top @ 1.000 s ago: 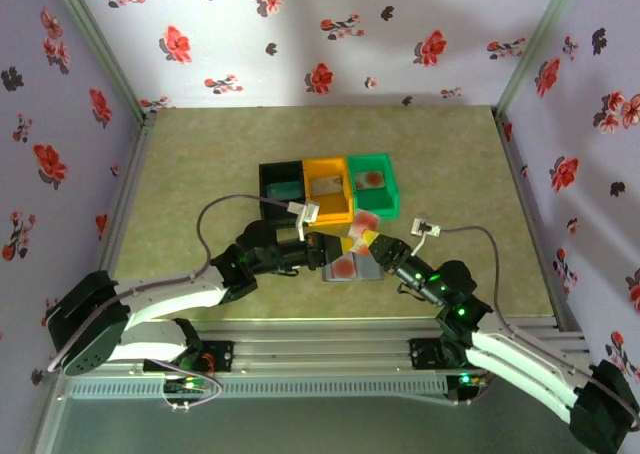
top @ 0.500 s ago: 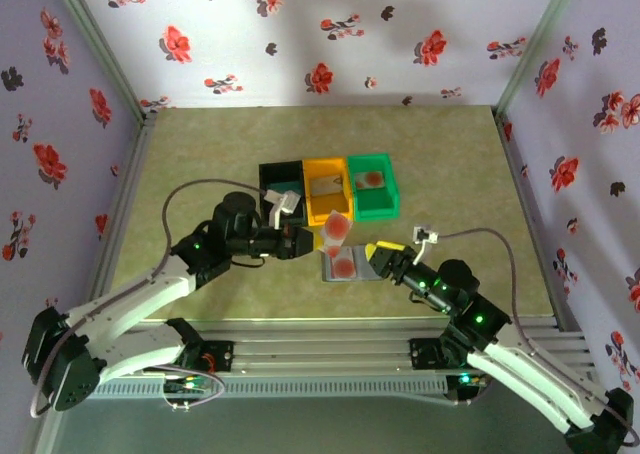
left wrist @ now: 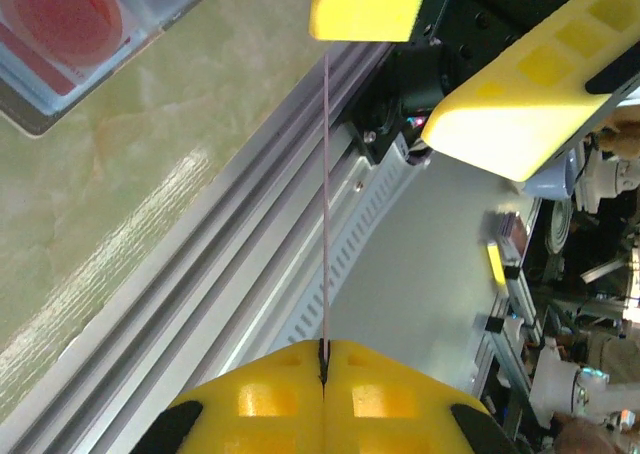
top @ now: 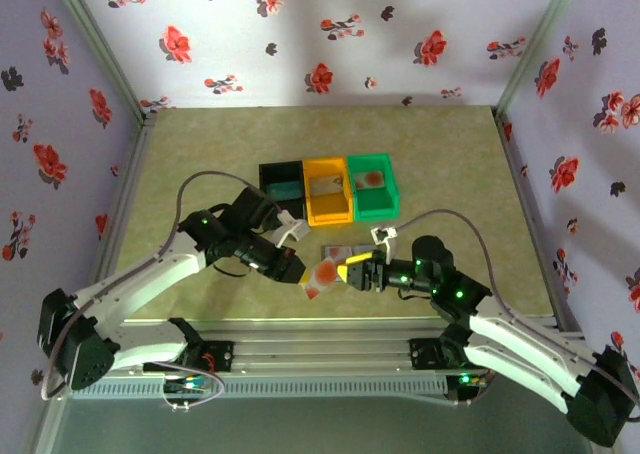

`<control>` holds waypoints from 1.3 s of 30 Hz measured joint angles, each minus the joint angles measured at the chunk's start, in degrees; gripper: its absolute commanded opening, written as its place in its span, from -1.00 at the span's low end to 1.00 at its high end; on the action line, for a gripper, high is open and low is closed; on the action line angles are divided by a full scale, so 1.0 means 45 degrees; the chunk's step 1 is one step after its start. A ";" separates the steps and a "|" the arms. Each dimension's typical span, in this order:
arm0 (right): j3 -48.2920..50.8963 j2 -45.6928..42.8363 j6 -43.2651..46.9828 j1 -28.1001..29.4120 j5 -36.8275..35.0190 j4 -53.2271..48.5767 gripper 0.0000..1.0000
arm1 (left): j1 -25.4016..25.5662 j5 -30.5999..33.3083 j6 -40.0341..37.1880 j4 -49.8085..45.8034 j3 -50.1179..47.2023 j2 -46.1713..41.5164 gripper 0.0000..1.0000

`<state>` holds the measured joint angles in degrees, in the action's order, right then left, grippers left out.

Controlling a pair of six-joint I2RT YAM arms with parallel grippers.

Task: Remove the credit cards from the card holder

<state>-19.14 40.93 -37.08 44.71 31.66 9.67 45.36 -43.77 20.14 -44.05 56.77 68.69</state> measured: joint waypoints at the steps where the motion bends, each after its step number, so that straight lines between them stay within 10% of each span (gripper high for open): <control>1: 0.0000 0.0219 0.0015 0.0005 0.0282 0.0141 0.06 | 0.0000 0.0000 -0.0146 -0.0136 0.0029 0.0039 -1.00; 19: 0.0019 0.1826 -0.0136 0.0005 0.2375 0.2686 -0.30 | 0.0170 -0.0573 -0.0622 -0.0364 0.0044 0.0044 -1.00; 31: 0.0044 0.2089 -0.0398 -0.0034 0.2851 0.3337 -0.97 | 0.0204 -0.0743 -0.0631 -0.0432 0.0044 -0.0291 -0.98; 39: 0.0053 0.1948 -0.0418 -0.0044 0.2909 0.3555 -1.00 | 0.0136 -0.0554 -0.0855 -0.0452 0.0049 -0.0743 0.09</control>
<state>-18.90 49.69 -38.96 44.51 44.75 25.67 45.98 -46.26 16.29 -46.09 56.99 65.34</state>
